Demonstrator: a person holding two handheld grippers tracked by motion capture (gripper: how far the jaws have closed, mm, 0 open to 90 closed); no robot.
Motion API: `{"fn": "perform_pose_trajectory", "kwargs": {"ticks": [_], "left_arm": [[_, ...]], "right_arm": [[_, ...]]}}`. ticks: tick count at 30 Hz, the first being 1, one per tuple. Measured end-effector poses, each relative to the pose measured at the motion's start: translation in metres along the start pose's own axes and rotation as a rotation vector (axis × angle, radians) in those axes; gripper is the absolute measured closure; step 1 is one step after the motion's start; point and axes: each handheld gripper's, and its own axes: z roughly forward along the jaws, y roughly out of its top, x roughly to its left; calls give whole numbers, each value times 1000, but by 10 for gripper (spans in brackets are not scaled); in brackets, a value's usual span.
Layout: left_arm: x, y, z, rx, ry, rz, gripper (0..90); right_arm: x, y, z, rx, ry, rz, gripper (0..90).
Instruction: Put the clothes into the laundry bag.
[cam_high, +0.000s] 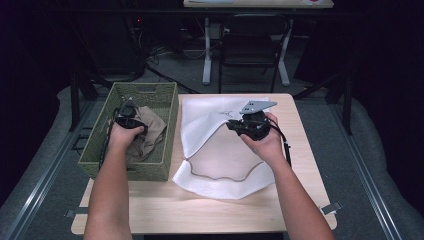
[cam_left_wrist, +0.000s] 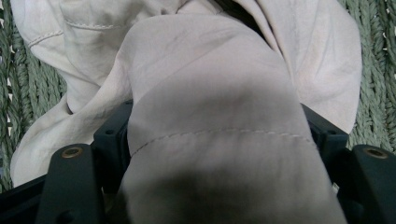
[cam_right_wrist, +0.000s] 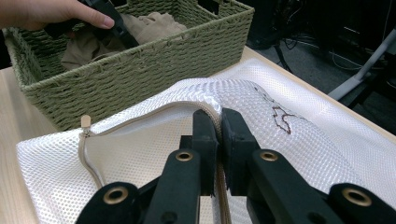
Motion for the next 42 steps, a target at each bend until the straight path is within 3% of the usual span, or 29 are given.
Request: {"fn": "perform_pose_trajectory", "kwargs": {"ticks": [5, 16, 24, 32, 42], "left_arm": [[1, -2, 3, -3, -12, -26, 291], [0, -3, 6, 2, 3, -13, 326], [-1, -5, 6, -5, 19, 1, 436], [2, -6, 2, -3, 9, -5, 543], [6, -4, -10, -2, 0, -20, 609]], "right_arm": [[1, 0, -1, 0, -1, -2, 852], [1, 1, -1, -1, -2, -4, 853], [1, 1, -2, -5, -3, -6, 852], [0, 1, -2, -5, -3, -4, 852], [0, 0, -1, -3, -5, -3, 852]]}}
